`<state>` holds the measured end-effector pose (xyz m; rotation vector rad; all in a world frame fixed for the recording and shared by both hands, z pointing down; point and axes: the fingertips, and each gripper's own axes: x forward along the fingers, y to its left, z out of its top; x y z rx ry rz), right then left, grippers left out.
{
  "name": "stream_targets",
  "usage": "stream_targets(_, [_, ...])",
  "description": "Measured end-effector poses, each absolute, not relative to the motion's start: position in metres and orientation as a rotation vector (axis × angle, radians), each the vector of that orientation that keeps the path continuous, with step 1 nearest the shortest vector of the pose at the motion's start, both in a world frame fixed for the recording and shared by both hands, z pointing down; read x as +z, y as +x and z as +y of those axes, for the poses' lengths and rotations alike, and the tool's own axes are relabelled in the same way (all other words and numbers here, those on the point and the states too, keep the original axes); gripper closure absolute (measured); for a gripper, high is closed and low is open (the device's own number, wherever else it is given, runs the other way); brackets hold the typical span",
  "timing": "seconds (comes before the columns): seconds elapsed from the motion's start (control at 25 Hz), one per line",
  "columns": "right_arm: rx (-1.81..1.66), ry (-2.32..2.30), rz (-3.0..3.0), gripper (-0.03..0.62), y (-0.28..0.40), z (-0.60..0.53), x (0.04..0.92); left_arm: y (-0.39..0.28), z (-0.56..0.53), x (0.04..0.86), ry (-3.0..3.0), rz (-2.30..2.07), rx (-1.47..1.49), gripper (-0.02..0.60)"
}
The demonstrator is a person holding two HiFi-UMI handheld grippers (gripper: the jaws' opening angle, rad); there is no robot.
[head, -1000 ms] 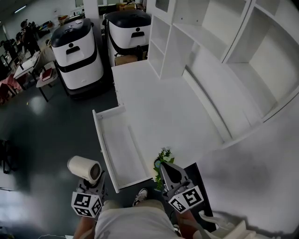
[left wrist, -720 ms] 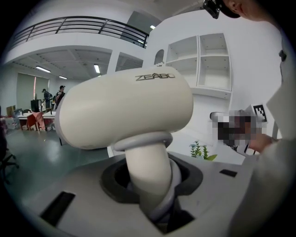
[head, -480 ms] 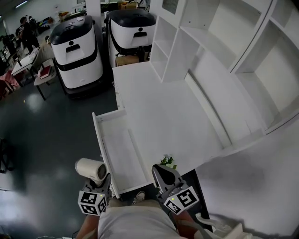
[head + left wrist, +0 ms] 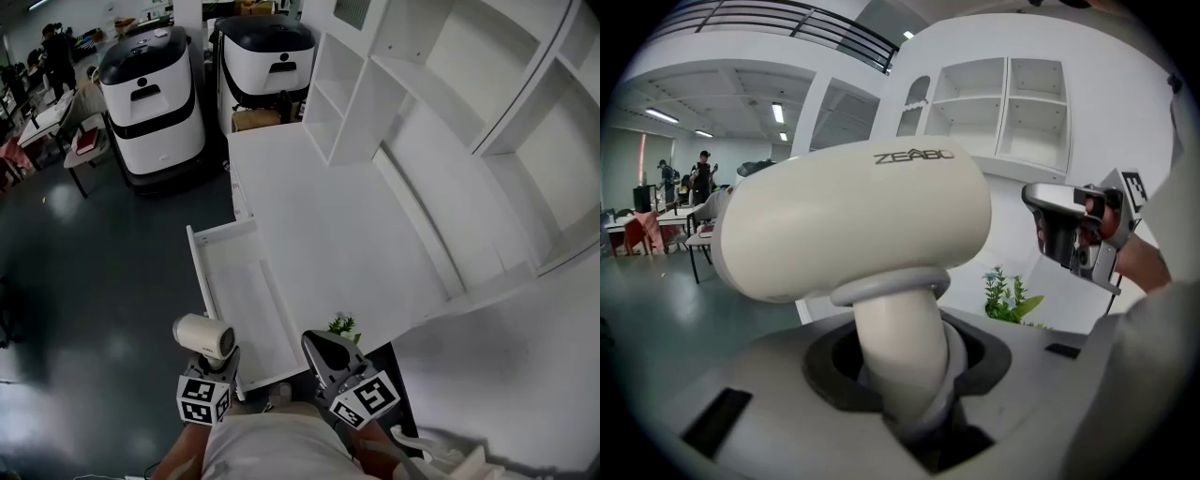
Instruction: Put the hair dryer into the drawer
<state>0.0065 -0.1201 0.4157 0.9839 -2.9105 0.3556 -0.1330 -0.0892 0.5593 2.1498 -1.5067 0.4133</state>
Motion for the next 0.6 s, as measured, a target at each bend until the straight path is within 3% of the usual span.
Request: stream_targets(0.6, [0.376, 1.072, -2.814, 0.585, 0.048, -0.086, 0.432, -0.075, -0.117, 0.619, 2.163, -1.399, 0.53, 0.439])
